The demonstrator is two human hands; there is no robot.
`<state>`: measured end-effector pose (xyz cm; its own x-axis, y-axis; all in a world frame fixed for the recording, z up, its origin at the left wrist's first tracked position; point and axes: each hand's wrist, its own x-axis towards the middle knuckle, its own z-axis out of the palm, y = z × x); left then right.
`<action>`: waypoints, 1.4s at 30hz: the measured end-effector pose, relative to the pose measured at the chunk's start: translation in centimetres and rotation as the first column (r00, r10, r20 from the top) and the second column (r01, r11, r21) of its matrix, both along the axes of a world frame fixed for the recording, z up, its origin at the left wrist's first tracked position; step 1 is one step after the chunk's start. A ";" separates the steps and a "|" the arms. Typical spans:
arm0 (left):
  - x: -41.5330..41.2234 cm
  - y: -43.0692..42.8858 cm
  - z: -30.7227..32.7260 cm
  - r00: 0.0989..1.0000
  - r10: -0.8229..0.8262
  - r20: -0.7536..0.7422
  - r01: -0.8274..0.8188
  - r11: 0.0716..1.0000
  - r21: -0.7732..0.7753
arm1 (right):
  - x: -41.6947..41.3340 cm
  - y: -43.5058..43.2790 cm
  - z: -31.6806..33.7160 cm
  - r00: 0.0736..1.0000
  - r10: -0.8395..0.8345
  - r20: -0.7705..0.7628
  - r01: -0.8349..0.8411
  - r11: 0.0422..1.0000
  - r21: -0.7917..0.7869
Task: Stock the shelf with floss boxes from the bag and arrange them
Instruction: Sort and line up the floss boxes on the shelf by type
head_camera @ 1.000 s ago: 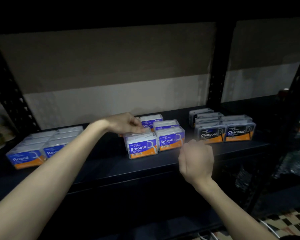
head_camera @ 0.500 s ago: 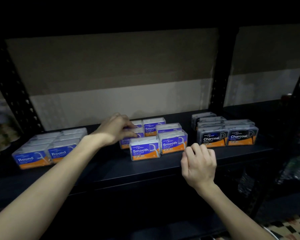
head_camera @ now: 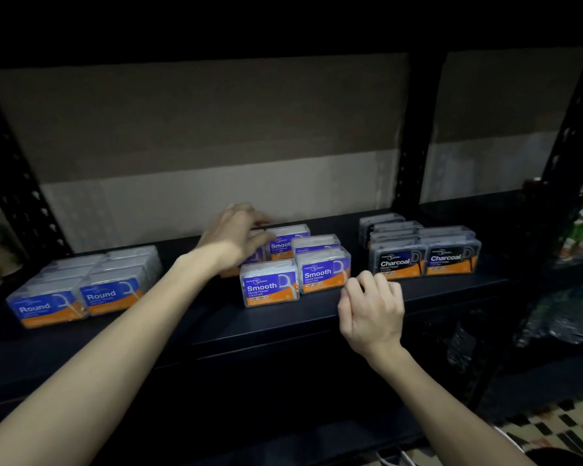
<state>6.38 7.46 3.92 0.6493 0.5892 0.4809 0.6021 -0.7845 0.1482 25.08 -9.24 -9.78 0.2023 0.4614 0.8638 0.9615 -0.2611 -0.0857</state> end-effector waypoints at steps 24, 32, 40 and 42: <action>2.0 0.6 -0.3 0.975 -0.056 -0.217 0.070 0.996 0.056 | 0.0 -0.1 0.0 1.000 -0.021 0.011 0.021 0.999 -0.025; 2.0 0.6 -0.2 0.994 -0.005 -0.107 0.000 0.999 -0.042 | -0.1 -0.2 0.1 1.000 -0.016 0.001 0.016 0.999 -0.041; -1.1 1.2 0.4 0.949 0.196 -0.247 -0.284 0.874 -0.395 | -0.1 -0.1 0.0 1.000 -0.019 0.010 0.020 1.000 -0.020; -0.8 1.0 0.1 0.939 0.245 -0.241 -0.319 0.882 -0.346 | -0.2 -0.1 0.0 1.000 -0.018 0.003 0.018 1.000 -0.019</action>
